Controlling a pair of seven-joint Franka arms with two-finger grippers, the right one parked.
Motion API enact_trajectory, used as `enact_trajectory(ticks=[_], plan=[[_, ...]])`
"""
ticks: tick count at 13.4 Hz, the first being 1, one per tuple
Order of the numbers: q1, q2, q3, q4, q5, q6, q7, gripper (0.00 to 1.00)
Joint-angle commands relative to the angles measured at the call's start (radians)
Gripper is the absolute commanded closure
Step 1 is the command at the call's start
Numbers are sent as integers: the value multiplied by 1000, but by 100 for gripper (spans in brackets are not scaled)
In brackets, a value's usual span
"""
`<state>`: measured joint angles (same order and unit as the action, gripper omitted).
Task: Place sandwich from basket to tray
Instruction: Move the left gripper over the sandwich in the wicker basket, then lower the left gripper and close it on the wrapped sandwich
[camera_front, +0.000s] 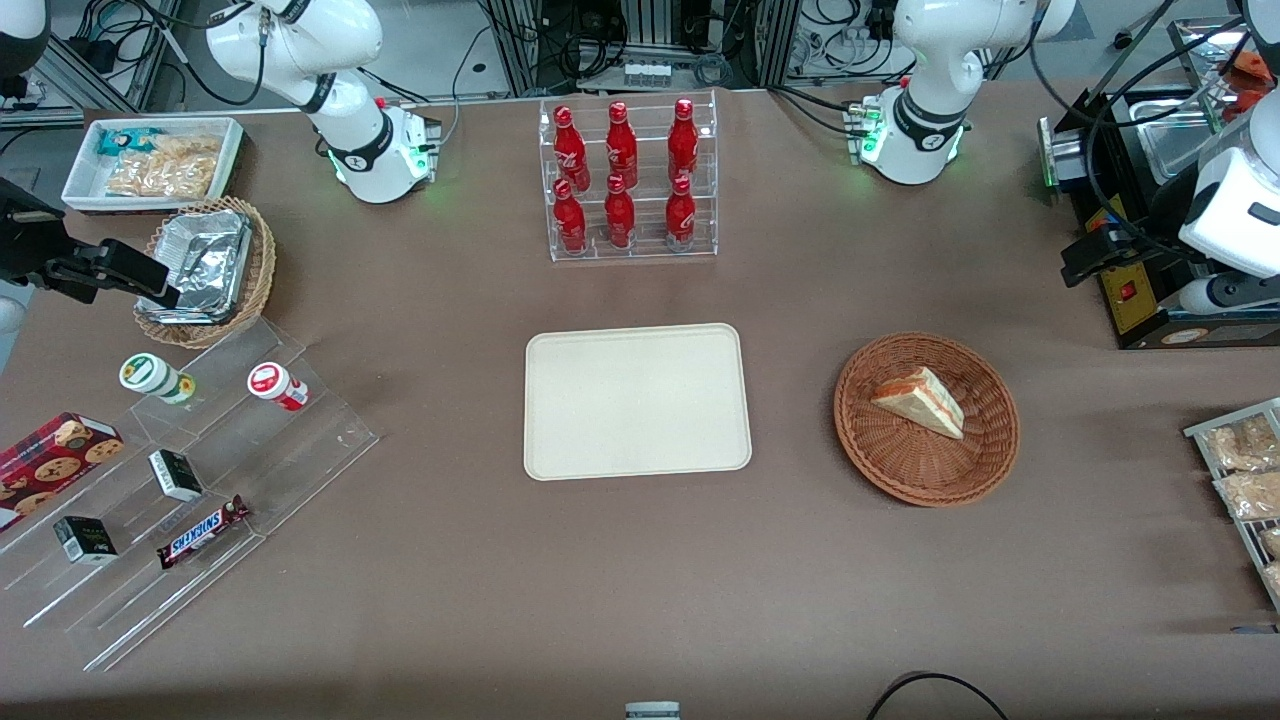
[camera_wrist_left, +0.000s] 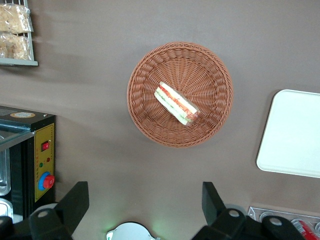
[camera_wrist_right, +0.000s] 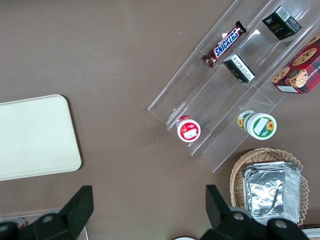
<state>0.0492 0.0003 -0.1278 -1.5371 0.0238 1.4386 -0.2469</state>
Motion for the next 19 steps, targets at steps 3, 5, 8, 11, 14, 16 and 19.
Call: enact_trajectory(ticks=[3, 5, 8, 11, 14, 16, 19], plan=[[-9, 1, 5, 14, 16, -35, -15, 0], [-2, -5, 7, -62, 18, -40, -25, 0], [-3, -43, 5, -289, 19, 141, -64, 0], [-8, -66, -3, -490, 21, 403, -367, 0], [-9, -106, -32, -681, 16, 699, -720, 0], [-9, -57, -68, -683, 18, 776, -955, 0], [-11, 18, -107, -690, 19, 830, -1016, 0]])
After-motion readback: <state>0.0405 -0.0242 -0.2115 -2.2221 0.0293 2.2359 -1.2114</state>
